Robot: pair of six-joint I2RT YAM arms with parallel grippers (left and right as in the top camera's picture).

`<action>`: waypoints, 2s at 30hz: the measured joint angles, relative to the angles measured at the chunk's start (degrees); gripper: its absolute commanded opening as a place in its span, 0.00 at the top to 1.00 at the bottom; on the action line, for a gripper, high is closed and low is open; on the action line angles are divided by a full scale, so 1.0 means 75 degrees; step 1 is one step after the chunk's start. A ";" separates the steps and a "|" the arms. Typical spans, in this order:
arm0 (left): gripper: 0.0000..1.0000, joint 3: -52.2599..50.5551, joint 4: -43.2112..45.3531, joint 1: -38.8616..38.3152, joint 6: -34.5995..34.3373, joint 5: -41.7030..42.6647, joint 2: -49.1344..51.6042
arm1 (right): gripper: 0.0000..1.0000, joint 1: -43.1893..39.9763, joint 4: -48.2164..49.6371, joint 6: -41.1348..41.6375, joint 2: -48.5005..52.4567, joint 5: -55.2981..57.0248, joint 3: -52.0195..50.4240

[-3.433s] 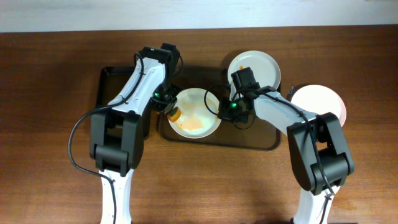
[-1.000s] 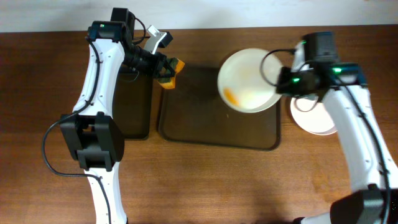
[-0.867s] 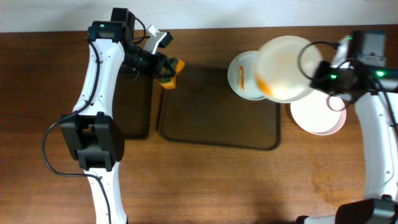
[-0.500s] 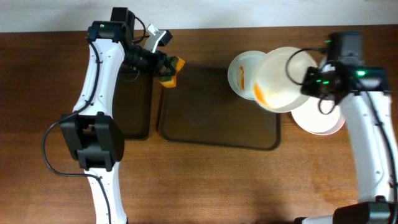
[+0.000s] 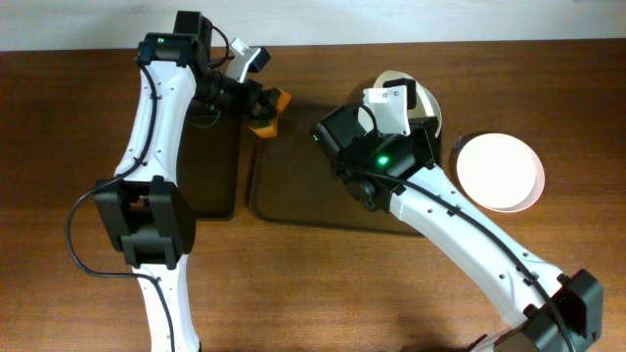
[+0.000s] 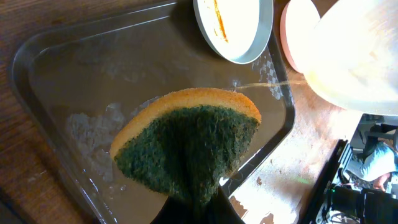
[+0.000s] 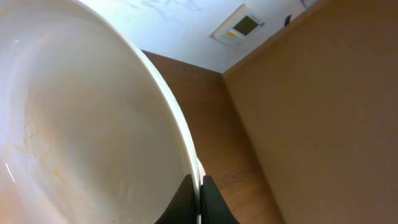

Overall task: Clean dirty plates on tray and stack at the side
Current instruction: 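Return the right gripper and grip the last plate's rim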

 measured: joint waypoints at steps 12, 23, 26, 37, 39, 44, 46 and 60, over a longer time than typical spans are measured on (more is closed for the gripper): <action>1.00 0.0000 -0.0050 0.0000 -0.0003 -0.0003 0.0000 | 0.96 -0.2990 0.0061 -0.0035 -0.1679 -0.4179 -0.0029; 1.00 0.0000 -0.0017 0.0000 -0.0003 -0.0102 0.0000 | 0.96 -0.8480 0.0029 -0.0828 0.1160 -0.8842 -0.0029; 1.00 0.0000 -0.0017 0.0000 -0.0003 -0.0125 0.0000 | 0.56 -0.8504 0.0335 -0.0854 0.1658 -0.8950 -0.0032; 1.00 0.0015 0.0994 -0.0154 -0.1920 -0.2433 0.0000 | 0.50 -0.5878 0.1810 -0.0723 0.1824 -1.1106 0.0804; 1.00 0.0015 0.1271 -0.0329 -0.3235 -0.3917 0.0000 | 0.51 -0.4980 0.2518 -0.0303 0.2221 -1.0998 0.0831; 1.00 0.0017 0.1373 -0.0670 -0.5237 -0.5861 0.0000 | 0.58 -0.3561 0.3261 0.0356 0.4022 -1.0646 0.0836; 1.00 0.0017 0.1311 -0.0650 -0.5409 -0.6021 0.0000 | 0.59 -0.3497 0.3194 0.0385 0.4062 -1.0622 0.0839; 1.00 0.0017 0.1154 -0.0644 -0.5517 -0.6129 0.0000 | 0.50 -0.2218 0.1833 -0.0560 0.3042 -1.1202 0.0868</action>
